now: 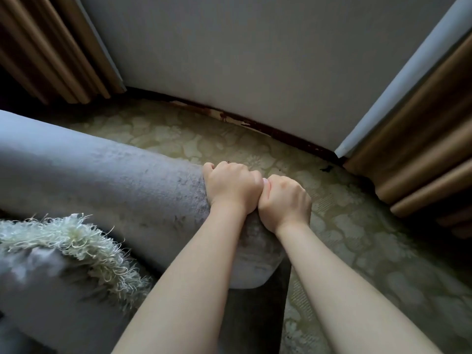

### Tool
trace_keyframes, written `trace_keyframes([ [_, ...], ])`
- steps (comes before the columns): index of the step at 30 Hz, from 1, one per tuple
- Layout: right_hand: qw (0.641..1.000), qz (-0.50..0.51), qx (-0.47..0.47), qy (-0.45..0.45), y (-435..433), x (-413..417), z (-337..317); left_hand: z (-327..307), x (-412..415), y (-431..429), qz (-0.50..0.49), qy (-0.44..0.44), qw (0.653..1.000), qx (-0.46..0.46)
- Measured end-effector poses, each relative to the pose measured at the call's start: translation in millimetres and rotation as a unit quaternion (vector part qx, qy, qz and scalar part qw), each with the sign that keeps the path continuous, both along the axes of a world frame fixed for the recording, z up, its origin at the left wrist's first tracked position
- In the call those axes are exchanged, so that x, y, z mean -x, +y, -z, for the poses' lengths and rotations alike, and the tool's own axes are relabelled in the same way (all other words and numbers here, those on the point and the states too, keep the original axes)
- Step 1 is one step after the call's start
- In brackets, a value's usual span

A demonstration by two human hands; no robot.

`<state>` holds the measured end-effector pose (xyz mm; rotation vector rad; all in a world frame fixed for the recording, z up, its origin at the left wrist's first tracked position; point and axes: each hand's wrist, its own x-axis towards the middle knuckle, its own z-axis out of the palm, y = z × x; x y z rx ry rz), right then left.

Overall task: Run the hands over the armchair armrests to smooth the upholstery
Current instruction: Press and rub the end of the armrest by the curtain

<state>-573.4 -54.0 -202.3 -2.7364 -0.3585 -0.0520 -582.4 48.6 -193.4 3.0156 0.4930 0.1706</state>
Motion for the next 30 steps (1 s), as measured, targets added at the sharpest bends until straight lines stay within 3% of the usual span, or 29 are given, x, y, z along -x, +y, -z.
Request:
trace_keyframes([
  [11, 0.999, -0.037, -0.015, 0.034, -3, 3, -6, -5, 4, -3, -0.018, 0.027, 0.999, -0.034],
  [18, 0.998, -0.046, -0.031, 0.036, -32, 46, -18, -16, 49, -27, 0.013, 0.031, 0.996, -0.081],
  [24, 0.998, -0.002, -0.009, 0.060, -66, 56, -14, -12, 53, -64, 0.027, 0.051, 0.998, -0.031],
  [30, 0.999, 0.017, -0.011, 0.026, -60, 45, -2, 0, 37, -59, -0.004, 0.005, 1.000, 0.011],
])
